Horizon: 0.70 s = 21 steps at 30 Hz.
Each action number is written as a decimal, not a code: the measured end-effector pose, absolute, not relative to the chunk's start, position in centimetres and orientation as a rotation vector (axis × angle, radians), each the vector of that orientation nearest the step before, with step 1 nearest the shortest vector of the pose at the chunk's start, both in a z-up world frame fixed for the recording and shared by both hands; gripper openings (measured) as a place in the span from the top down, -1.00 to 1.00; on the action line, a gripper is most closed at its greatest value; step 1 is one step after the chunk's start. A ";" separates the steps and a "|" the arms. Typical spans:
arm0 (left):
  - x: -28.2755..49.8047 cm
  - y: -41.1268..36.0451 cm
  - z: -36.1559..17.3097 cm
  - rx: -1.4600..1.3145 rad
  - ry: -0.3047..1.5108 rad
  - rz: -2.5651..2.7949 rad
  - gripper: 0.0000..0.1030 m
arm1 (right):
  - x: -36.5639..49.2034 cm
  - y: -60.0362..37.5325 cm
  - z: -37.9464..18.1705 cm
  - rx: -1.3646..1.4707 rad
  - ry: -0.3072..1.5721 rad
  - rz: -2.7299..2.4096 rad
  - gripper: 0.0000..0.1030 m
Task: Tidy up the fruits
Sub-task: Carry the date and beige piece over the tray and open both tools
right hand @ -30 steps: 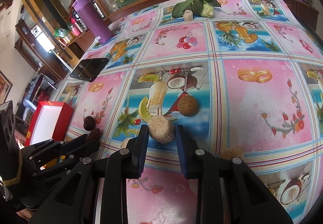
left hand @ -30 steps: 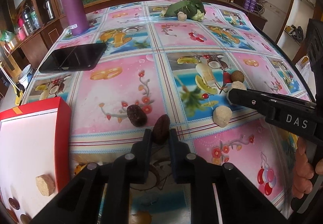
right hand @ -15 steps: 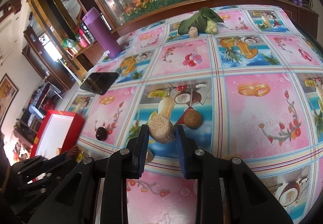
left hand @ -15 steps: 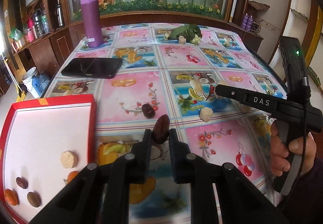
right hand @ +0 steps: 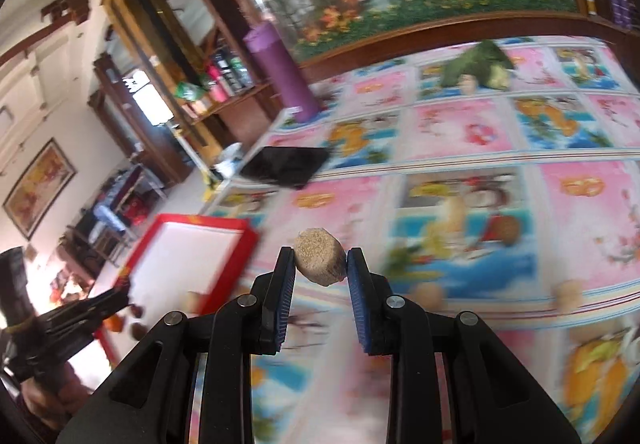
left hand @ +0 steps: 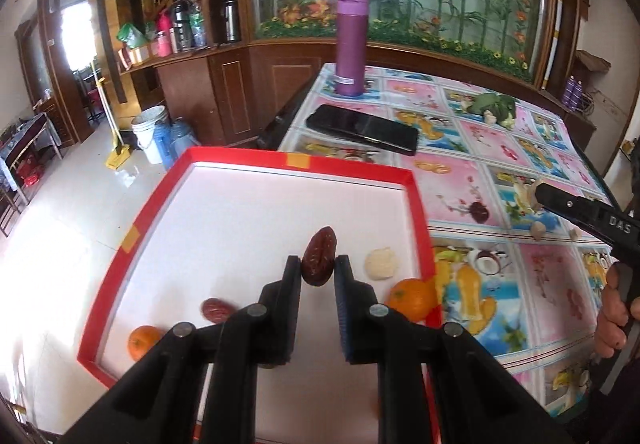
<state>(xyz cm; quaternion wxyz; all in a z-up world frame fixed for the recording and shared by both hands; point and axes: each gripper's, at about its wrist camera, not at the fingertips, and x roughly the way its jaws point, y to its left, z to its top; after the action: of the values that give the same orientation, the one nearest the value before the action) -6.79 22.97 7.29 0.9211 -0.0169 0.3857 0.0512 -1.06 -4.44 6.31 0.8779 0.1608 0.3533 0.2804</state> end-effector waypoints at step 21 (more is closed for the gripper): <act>-6.8 31.7 3.8 -0.067 0.896 0.222 0.63 | -3.9 16.7 3.3 0.002 0.990 0.727 0.51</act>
<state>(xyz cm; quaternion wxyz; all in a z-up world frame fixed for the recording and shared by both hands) -6.75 31.71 3.80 0.8948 -0.0322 0.4322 0.1070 -3.89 16.74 3.27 0.8173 0.0011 0.4644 0.3409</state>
